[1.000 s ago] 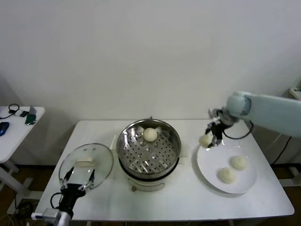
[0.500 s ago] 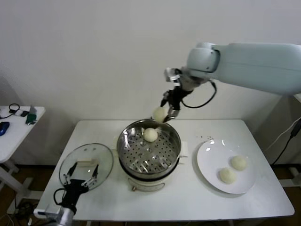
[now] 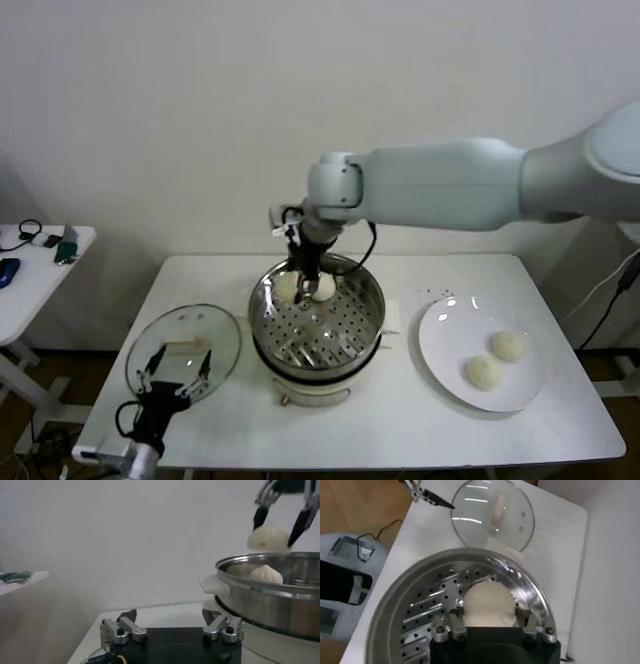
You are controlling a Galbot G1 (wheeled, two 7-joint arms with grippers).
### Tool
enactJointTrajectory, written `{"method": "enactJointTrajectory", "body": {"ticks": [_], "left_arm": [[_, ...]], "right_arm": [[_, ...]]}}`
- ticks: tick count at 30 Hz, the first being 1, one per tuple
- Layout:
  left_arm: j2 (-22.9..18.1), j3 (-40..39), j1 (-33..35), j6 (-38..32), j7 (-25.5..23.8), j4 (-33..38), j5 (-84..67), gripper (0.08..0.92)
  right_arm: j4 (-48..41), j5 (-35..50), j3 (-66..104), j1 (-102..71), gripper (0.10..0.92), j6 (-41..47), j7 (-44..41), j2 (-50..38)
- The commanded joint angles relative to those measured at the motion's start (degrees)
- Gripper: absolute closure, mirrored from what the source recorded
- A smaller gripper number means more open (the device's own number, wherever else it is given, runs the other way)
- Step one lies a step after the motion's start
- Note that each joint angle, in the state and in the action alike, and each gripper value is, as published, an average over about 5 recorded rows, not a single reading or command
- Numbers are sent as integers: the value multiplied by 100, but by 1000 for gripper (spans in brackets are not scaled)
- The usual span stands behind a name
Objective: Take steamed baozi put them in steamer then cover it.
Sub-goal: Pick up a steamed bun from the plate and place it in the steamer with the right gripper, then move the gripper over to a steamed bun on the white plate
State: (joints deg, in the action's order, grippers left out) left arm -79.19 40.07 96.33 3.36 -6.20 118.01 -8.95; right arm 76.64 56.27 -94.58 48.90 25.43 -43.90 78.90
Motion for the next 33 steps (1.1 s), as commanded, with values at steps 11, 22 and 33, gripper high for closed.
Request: {"method": "enactJointTrajectory", "body": {"ticks": [11,22,33], "left_arm": [[-54,-13,-79,18,-16,-68,-8,177],[-1,6,-140,87,-53,-75,-18,177],[44,-15,-206,144,-53,-93,-50,177]], "right_arm": [[-579,-635,73,-1235,330,170,512,503],[-61,-606,-23,39,210,-599,-420,-429],[1577,-942,-1853,2218,202,-1152,-1509,-3588]]}}
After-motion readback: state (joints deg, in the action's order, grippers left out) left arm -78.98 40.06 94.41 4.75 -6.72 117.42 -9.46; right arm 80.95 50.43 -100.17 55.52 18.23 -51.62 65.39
